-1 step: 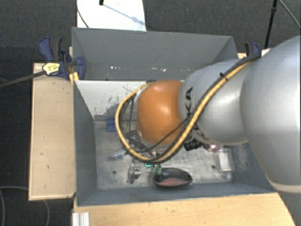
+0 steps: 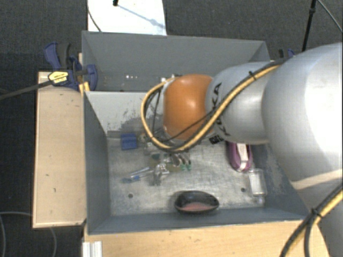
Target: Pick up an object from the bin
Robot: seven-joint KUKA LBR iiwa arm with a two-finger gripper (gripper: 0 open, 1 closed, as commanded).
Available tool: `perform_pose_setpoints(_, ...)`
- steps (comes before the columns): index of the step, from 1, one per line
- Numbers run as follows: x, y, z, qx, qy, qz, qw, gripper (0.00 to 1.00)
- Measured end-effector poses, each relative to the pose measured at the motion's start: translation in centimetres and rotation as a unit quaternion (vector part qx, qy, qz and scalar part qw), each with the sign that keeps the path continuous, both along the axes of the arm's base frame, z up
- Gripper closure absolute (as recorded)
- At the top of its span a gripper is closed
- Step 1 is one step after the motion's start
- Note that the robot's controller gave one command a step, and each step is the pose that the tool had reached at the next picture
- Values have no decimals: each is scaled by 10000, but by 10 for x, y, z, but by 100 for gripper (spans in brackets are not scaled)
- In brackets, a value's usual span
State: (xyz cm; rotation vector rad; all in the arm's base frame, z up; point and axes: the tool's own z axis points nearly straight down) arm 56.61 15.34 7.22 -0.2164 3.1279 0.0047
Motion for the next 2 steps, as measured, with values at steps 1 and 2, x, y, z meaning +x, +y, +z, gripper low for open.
perform_pose_setpoints(1, 0, 2, 2, 8, -29, -14, 10000, 100)
perform_pose_setpoints(2, -10, -9, 174, -7, -24, 323, 9995, 100)
